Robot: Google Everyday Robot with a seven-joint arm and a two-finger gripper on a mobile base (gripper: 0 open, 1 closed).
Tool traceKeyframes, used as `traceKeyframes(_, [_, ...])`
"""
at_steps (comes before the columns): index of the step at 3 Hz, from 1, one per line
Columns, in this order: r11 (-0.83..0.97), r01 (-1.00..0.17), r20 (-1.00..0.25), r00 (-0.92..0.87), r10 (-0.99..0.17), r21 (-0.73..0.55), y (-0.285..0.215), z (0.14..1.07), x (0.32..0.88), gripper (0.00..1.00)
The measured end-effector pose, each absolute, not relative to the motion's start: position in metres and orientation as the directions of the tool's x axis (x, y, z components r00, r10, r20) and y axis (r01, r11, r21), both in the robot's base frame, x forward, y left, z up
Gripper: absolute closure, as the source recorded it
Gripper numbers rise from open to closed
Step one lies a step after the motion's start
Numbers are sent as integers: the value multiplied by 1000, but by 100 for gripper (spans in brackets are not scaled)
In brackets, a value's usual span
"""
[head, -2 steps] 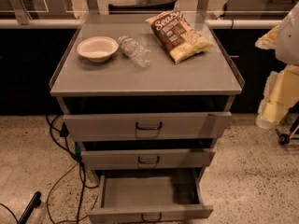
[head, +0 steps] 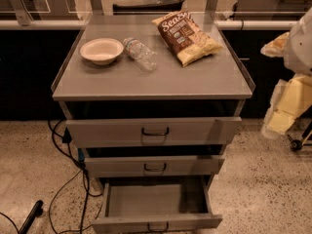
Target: Close bottom drawer
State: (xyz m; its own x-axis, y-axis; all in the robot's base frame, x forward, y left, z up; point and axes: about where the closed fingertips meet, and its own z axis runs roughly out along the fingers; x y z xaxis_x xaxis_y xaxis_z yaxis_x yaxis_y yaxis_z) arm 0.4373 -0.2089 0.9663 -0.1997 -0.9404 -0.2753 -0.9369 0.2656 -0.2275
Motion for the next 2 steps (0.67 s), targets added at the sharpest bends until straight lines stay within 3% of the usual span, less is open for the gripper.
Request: traceKeyframes(2, [247, -963, -558, -145, -817, -110, -186, 893, 413, 0])
